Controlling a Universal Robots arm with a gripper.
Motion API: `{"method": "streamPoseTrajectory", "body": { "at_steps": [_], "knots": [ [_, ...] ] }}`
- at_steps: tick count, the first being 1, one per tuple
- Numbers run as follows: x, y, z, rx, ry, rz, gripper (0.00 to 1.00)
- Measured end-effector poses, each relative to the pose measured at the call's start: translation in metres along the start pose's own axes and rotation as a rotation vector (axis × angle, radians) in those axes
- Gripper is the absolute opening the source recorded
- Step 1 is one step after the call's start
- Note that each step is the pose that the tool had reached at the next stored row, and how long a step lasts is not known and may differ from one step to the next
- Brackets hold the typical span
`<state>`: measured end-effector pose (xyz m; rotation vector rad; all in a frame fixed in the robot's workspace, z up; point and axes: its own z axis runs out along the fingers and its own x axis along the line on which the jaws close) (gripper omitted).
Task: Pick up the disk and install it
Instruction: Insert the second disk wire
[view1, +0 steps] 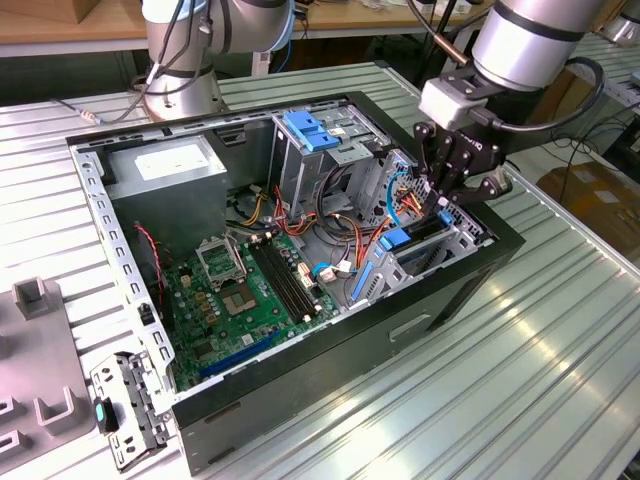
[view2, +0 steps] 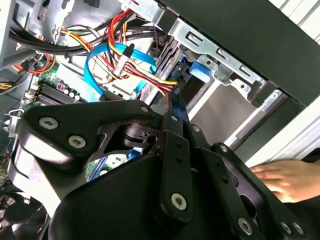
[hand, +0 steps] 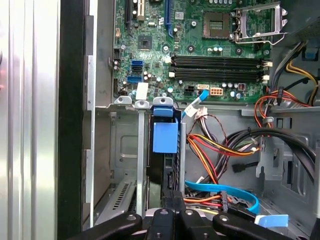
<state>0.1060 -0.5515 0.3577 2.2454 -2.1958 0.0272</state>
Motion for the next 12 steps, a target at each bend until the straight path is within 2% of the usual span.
{"method": "streamPoseTrajectory", "body": {
  "at_steps": [1,3,5,6,7,9,12],
  "knots": [
    [0.0001,0.0,-0.0053,0.0,-0.0018,0.0,0.11],
    [0.0001,0.0,-0.0121,0.0001,-0.0033,0.0,0.11],
    [0.0001,0.0015,-0.0129,-0.0051,-0.0043,0.0,0.11],
    [0.0,0.0057,-0.0131,-0.0076,-0.0041,0.0,0.11],
    [0.0,0.0097,-0.0132,-0.0081,-0.0041,0.0,0.11],
    [-0.0001,0.0102,-0.0152,-0.0081,-0.0042,0.0,0.11],
    [-0.0014,0.0101,-0.0251,-0.0084,-0.0043,0.0,0.11]
  ]
}}
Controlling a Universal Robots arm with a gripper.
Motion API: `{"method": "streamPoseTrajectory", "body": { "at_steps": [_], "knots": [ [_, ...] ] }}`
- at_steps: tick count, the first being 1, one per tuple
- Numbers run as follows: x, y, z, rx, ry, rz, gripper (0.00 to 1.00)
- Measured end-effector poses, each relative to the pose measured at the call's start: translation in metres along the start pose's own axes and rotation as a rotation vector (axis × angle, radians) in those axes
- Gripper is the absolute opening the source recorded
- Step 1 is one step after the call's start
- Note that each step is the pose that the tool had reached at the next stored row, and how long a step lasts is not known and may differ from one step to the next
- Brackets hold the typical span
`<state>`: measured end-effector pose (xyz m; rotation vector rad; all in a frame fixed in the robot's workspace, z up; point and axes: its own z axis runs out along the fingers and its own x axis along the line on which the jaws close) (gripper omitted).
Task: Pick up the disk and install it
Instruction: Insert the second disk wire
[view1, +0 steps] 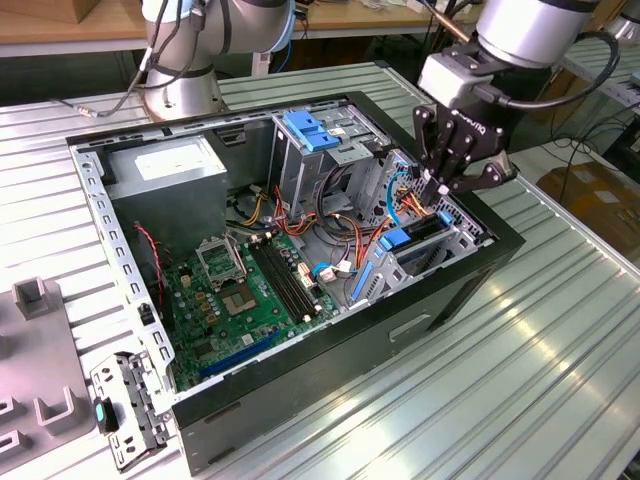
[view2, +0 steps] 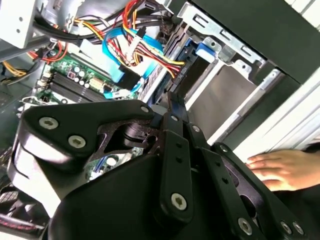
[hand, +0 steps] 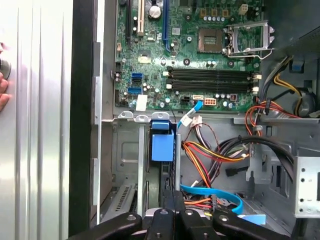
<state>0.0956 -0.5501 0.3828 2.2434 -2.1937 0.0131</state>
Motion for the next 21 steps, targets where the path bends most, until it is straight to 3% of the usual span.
{"method": "streamPoseTrajectory", "body": {
  "at_steps": [3,6,7,8,9,12,14,16,21],
  "knots": [
    [-0.002,0.0,-0.0086,-0.0006,0.0001,0.0,0.11],
    [-0.0045,-0.0001,-0.0121,-0.0097,0.0,0.0,0.11],
    [-0.0049,-0.0001,-0.0121,-0.0196,-0.0005,0.0,0.11],
    [-0.0057,-0.0001,-0.0123,-0.0373,-0.0008,0.0,0.11],
    [-0.0058,-0.0001,-0.0123,-0.042,-0.0013,0.0,0.11],
    [-0.0064,-0.0004,-0.0128,-0.0432,-0.0044,0.0,0.11],
    [-0.011,-0.0009,-0.0192,-0.0432,-0.0041,0.0,0.11],
    [-0.0114,-0.001,-0.0209,-0.0432,-0.0044,0.0,0.11],
    [-0.019,-0.0055,-0.0215,-0.044,-0.0045,0.0,0.11]
  ]
}}
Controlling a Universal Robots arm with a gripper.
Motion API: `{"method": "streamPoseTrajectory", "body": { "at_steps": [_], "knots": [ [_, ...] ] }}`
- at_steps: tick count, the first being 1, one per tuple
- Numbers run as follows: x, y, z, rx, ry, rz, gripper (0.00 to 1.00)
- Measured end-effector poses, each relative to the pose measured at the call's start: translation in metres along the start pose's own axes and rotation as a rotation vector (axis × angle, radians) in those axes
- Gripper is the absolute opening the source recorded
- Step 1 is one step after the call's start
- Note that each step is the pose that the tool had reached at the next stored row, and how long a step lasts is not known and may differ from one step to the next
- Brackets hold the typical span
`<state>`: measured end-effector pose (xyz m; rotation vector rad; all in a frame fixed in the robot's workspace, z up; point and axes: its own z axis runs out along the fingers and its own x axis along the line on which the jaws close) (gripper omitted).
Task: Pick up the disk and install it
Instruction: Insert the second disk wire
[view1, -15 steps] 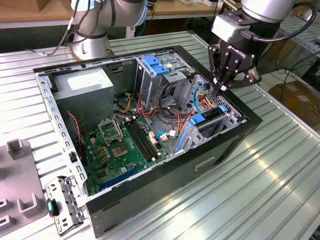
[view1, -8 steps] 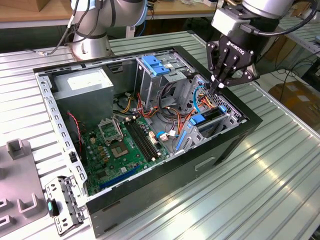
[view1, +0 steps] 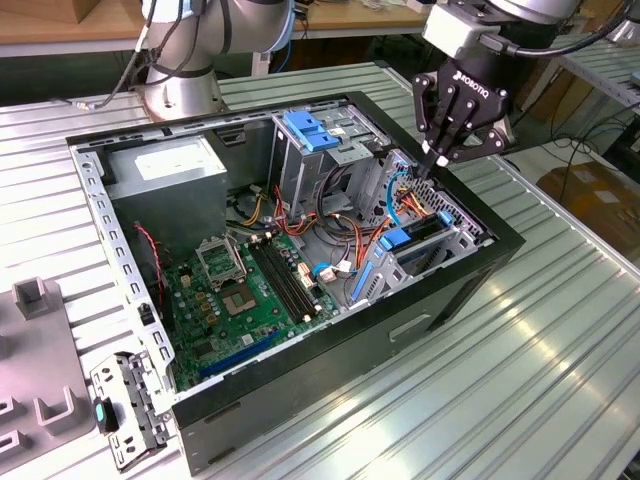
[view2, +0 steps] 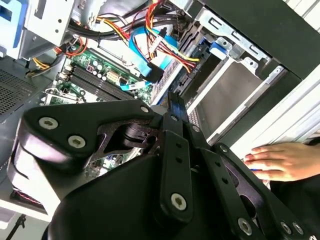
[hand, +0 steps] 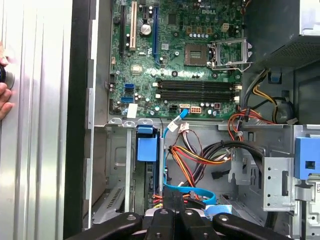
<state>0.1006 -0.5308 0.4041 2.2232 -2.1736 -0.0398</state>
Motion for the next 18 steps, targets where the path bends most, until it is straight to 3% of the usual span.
{"method": "streamPoseTrajectory", "body": {
  "at_steps": [3,4,6,7,11,12,13,15,16,18],
  "knots": [
    [-0.0168,-0.0006,0.0003,-0.001,0.0028,0.0,0.11],
    [-0.0199,-0.001,0.0022,-0.0016,0.0087,0.0,0.11],
    [-0.0216,-0.0021,0.0062,-0.0032,0.0365,0.002,0.11],
    [-0.022,-0.0022,0.0074,-0.0032,0.0408,0.002,0.11],
    [-0.0245,-0.0024,0.0089,-0.0033,0.0453,0.002,0.11],
    [-0.0277,-0.0025,0.0088,-0.0035,0.0529,0.002,0.17],
    [-0.0293,-0.0025,0.0088,-0.0036,0.0566,0.003,0.24],
    [-0.0308,-0.0025,0.0082,-0.0042,0.0579,0.003,0.24],
    [-0.0327,-0.0026,0.0081,-0.0044,0.0624,0.003,0.24],
    [-0.0333,-0.0028,0.0074,-0.0072,0.0623,0.003,0.24]
  ]
}}
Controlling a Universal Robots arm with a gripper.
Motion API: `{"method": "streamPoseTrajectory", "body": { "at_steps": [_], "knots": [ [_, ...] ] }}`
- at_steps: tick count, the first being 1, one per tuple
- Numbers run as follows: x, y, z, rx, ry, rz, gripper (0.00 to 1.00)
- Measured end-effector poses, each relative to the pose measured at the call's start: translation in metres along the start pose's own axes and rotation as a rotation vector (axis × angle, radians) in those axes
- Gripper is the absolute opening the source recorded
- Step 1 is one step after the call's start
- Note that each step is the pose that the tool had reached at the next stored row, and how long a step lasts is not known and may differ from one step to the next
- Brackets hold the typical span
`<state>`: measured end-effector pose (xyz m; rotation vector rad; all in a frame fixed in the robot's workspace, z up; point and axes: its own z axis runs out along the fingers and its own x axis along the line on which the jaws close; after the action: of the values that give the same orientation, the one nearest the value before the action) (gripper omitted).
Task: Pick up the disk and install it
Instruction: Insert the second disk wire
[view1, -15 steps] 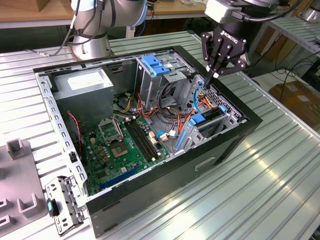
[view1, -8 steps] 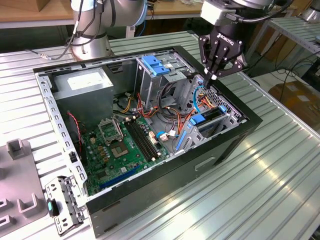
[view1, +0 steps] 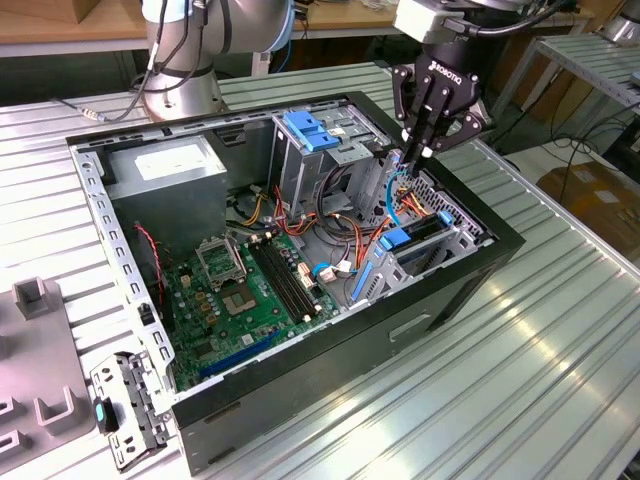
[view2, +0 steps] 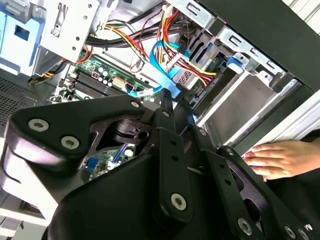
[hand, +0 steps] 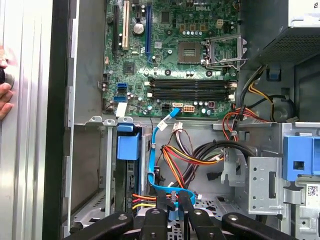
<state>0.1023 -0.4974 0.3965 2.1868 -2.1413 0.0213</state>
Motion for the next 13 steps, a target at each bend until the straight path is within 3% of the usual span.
{"method": "streamPoseTrajectory", "body": {
  "at_steps": [1,3,6,7,8,10,12,13],
  "knots": [
    [-0.0021,-0.0003,-0.0002,-0.0003,0.0034,0.0,0.24],
    [-0.0142,-0.0016,0.0004,-0.001,0.0351,0.002,0.24],
    [-0.0177,-0.0025,0.0021,-0.0014,0.0532,0.002,0.24],
    [-0.0178,-0.003,0.0032,-0.0016,0.0647,0.003,0.24],
    [-0.0179,-0.0034,0.0043,-0.002,0.0809,0.004,0.24],
    [-0.0182,-0.0041,0.0071,-0.0025,0.1035,0.005,0.24],
    [-0.0184,-0.0045,0.0107,-0.0026,0.1143,0.005,0.24],
    [-0.0184,-0.0046,0.0114,-0.0026,0.1169,0.005,0.24]
  ]
}}
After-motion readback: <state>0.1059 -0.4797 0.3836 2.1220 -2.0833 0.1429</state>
